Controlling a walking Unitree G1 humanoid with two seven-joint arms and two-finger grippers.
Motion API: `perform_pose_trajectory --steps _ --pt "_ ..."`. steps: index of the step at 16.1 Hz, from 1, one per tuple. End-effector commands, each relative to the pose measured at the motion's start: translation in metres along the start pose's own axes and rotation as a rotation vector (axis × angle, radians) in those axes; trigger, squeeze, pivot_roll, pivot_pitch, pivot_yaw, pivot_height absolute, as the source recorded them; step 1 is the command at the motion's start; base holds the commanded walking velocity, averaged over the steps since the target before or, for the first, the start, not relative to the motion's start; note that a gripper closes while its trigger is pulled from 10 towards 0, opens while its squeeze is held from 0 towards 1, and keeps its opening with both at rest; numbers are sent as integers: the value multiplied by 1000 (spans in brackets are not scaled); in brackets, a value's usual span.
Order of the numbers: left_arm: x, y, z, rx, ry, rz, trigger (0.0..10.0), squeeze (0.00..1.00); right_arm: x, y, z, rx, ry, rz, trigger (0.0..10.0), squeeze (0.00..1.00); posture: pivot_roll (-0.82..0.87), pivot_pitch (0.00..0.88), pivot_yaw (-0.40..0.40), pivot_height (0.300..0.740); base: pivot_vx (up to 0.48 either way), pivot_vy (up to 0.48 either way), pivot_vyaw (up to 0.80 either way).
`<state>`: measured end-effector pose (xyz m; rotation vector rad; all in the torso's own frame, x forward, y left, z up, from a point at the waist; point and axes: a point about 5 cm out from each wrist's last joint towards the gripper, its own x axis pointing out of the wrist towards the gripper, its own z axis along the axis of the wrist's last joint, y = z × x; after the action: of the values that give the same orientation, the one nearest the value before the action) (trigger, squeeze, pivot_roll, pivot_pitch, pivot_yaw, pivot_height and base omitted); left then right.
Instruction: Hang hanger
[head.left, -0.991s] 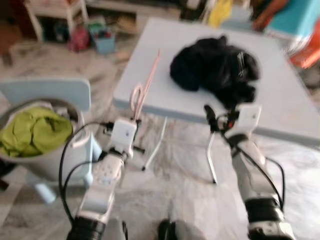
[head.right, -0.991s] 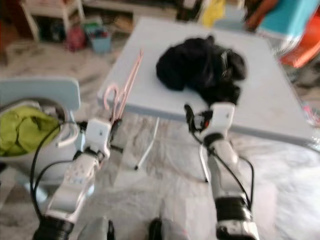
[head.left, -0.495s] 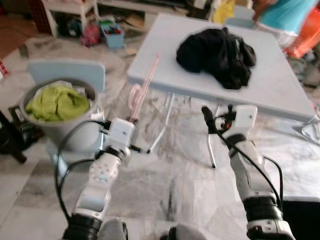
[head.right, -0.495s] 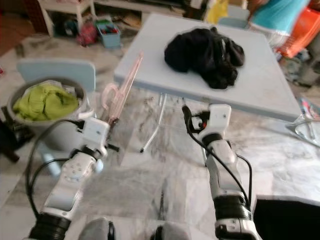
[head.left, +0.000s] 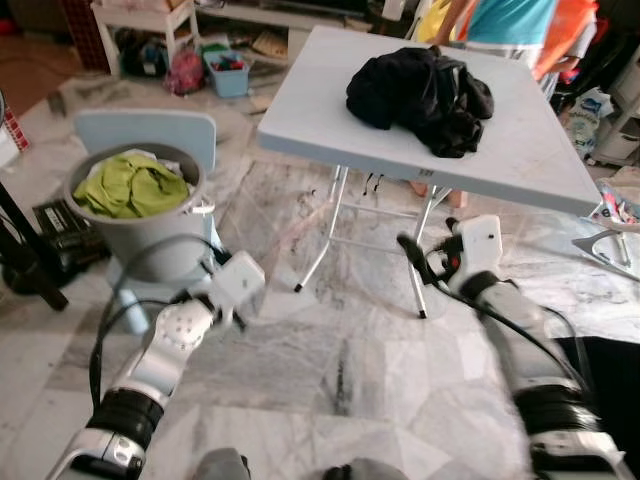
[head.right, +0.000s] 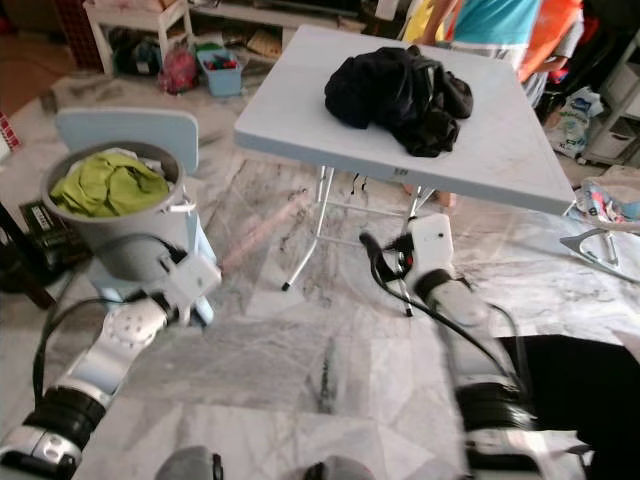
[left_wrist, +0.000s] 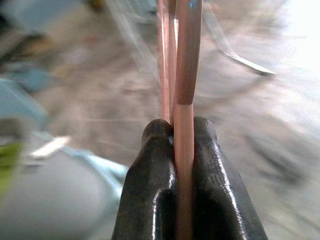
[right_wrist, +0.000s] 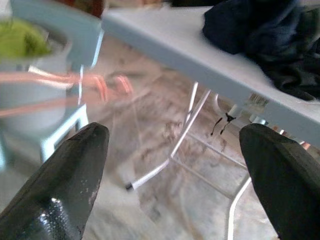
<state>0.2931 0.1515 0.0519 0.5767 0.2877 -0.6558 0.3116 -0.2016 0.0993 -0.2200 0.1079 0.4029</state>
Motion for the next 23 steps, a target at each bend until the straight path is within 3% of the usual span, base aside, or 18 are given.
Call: perform_pose_trajectory --steps 1,3,4,5,7,8,9,10,17,18,19,20,23 --pt "2 -10 5 -6 -36 -147 10000 0 -4 -4 0 -139 34 124 10000 0 -33 36 -90 740 0 0 0" --pt "-2 -23 2 -2 -53 -340 10000 0 -16 -15 0 -299 94 313 10000 0 -33 36 -90 740 0 0 0" --pt "-3 -28 3 4 -60 -393 10000 0 -22 -18 1 -376 109 393 10000 541 -33 36 -90 740 0 0 0" --pt "-2 -36 5 4 -68 -461 10000 0 -25 -20 -2 -430 159 466 10000 1000 -42 39 -91 740 0 0 0" --pt "-2 -45 8 1 -83 -548 10000 0 -32 -23 -11 -547 255 573 10000 1000 -42 39 -91 740 0 0 0" --pt "-2 -47 10 5 -93 -575 10000 0 -36 -24 -15 -552 297 622 10000 1000 -42 39 -91 740 0 0 0" --pt "-2 -51 12 13 -104 -614 10000 0 -48 -22 -23 -517 371 739 10000 561 -42 39 -91 740 0 0 0" --pt "-3 -51 13 18 -109 -627 10000 0 -52 -20 -25 -507 388 783 10000 0 -42 39 -91 740 0 0 0" --pt "7 -66 26 19 -162 -671 10000 0 -48 -6 -20 -487 332 888 10000 0 -52 30 -94 740 0 0 0" --pt "8 -68 26 25 -160 -678 10000 0 -47 -3 -19 -483 328 903 6667 0 -53 27 -97 740 0 0 0" --pt "10 -71 26 34 -158 -685 10000 0 -46 0 -19 -487 327 928 2549 0 -53 25 -99 740 0 0 0" --pt "10 -73 26 44 -155 -697 10000 0 -46 3 -18 -492 327 960 0 0 -53 25 -99 740 0 0 0" --pt "13 -77 28 55 -157 -709 10000 0 -45 6 -17 -538 337 1005 0 0 -54 20 -101 740 0 0 0"
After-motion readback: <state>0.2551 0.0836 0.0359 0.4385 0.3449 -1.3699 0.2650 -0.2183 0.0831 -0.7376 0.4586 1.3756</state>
